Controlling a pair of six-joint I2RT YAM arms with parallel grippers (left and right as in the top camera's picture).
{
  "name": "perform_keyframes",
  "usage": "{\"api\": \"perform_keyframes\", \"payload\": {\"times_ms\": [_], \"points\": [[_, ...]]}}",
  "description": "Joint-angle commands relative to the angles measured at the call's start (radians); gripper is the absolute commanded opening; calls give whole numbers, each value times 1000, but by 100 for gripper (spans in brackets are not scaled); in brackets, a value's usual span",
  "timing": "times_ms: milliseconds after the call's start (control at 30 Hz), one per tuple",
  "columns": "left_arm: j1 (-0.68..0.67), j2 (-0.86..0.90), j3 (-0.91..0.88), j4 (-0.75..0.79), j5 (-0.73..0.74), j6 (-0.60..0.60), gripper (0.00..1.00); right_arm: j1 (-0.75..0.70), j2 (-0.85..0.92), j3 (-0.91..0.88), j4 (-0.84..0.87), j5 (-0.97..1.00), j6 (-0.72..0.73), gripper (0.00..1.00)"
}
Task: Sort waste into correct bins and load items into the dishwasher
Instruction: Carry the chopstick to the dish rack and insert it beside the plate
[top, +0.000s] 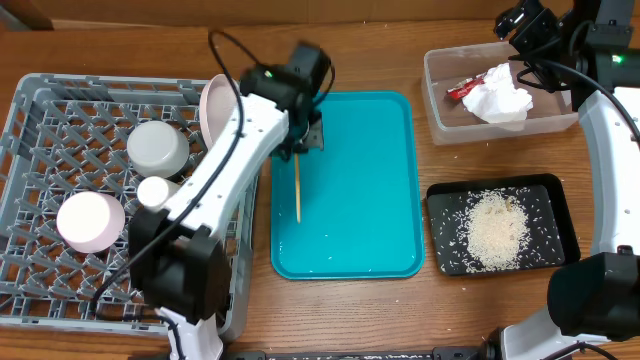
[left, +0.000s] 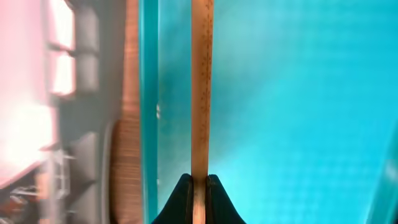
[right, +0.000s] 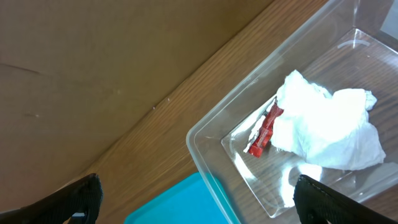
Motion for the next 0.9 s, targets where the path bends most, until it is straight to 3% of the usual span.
{"api": "perform_keyframes", "payload": {"times_ms": [0,200,467,567,733,867], "points": [[13,-69,103,-55,-137,130,4,2,-6,13,4,9,-8,100],[57,-140,152,-149,-464,143,4,2,-6,13,4,9,-8,100],[209,-168,150,-159,-467,264,4,2,-6,13,4,9,-8,100],[280,-167,150,-130,-309,384,4,2,-6,13,4,9,-8,100],[441,-160,147,-76,93,605,4,2,-6,13,4,9,-8,100],[551,-144,140,-92,238,664,4,2,-6,13,4,10,-8,100]]}}
